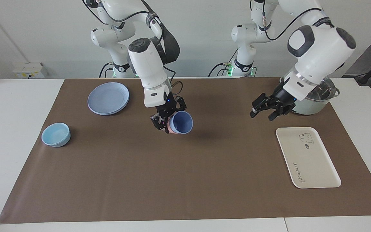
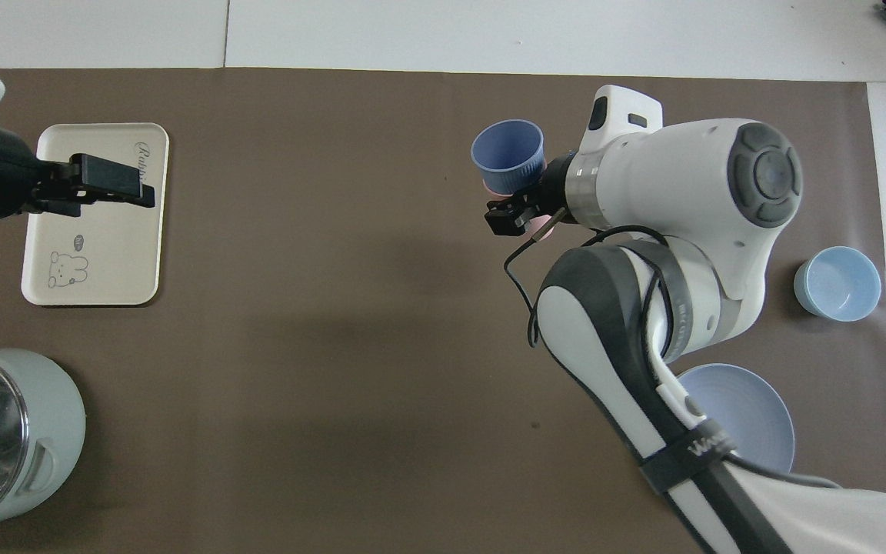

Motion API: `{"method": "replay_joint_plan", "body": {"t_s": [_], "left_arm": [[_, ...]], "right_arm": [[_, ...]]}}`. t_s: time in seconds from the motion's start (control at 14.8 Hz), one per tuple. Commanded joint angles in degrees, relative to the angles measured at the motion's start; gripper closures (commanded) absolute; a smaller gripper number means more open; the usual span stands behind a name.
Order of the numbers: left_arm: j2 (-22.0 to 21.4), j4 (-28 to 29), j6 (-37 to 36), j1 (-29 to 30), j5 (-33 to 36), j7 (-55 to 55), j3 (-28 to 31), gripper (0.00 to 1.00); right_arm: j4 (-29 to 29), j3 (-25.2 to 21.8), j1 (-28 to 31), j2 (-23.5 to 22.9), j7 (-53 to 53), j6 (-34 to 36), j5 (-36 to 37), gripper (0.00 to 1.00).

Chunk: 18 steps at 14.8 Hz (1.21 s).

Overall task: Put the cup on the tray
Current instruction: 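Carry the cup with the right gripper while the left gripper reaches it, then grasp the cup with the left gripper from the right gripper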

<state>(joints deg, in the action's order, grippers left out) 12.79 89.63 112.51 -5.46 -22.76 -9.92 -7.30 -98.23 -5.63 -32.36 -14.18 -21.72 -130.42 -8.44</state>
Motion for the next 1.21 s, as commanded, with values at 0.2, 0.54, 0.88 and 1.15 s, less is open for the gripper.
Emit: {"method": "replay_joint_plan", "body": {"t_s": [0.2, 0.54, 0.88, 1.15], "left_arm": [[3.1, -0.7, 8.9, -9.6, -5.4, -12.1, 0.6, 0.13], [2.0, 4.4, 9.8, -15.8, -5.5, -15.5, 0.7, 0.19], [1.6, 4.4, 8.9, -18.0, -5.6, -17.1, 0.5, 0.33], [1.4, 4.4, 8.3, -18.4, -5.7, -17.0, 0.4, 0.73]], "right_arm": [[1.3, -0.2, -2.7, 0.0, 6.7, 3.9, 6.3, 1.0], [1.4, -0.2, -3.4, -0.2, 8.7, 4.6, 6.4, 1.0], [1.4, -0.2, -3.2, -0.2, 8.8, 4.1, 6.4, 1.0], [1.4, -0.2, -3.1, -0.2, 8.8, 3.9, 6.4, 1.0]]}}
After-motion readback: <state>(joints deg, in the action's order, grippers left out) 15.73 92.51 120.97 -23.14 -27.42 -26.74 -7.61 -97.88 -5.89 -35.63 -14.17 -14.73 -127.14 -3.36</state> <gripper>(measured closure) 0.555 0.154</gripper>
